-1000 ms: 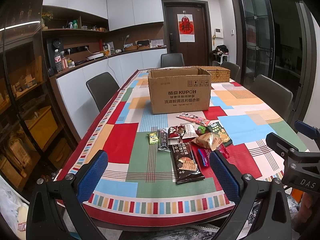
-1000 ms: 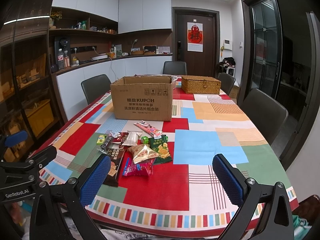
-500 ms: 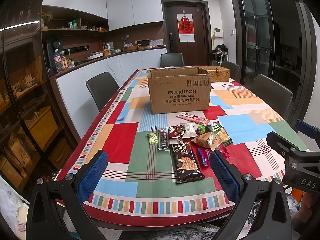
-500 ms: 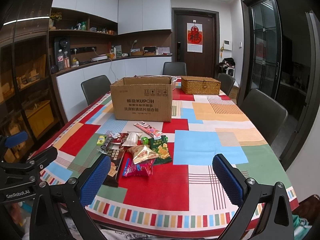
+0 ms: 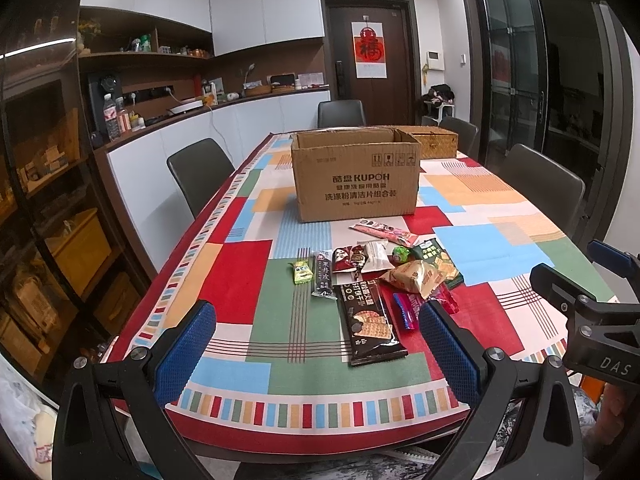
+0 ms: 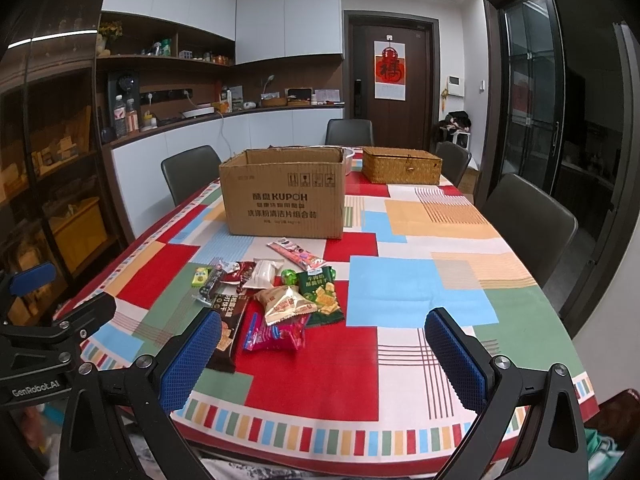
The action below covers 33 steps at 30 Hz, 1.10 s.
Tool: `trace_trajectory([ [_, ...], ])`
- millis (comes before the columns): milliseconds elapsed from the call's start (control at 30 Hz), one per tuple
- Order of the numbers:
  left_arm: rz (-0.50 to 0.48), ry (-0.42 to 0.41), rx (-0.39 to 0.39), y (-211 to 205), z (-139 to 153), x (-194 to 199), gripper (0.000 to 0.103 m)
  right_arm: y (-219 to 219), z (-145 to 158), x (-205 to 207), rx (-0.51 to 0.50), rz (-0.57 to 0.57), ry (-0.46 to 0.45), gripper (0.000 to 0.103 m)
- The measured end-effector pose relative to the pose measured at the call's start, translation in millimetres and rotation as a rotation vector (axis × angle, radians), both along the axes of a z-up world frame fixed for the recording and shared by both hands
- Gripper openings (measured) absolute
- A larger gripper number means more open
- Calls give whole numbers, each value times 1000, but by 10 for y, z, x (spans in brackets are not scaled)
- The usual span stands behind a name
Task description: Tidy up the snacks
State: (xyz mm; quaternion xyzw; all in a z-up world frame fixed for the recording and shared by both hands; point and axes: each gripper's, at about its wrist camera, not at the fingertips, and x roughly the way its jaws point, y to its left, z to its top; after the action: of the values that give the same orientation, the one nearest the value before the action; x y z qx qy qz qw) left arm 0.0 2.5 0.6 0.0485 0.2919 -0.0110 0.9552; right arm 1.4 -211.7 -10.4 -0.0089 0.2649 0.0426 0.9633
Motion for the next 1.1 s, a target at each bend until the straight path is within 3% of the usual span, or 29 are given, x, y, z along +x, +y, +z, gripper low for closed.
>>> trace_trajectory([
  [700, -5, 11, -3, -8, -11, 30, 103, -20, -13, 29, 4, -3, 10, 103],
  [967, -38, 89, -22, -17, -132, 213, 103, 13, -115, 195, 3, 34, 64, 103],
  [1100, -71, 146, -36, -34, -213, 388, 96, 62, -185, 370, 11, 86, 116, 103],
])
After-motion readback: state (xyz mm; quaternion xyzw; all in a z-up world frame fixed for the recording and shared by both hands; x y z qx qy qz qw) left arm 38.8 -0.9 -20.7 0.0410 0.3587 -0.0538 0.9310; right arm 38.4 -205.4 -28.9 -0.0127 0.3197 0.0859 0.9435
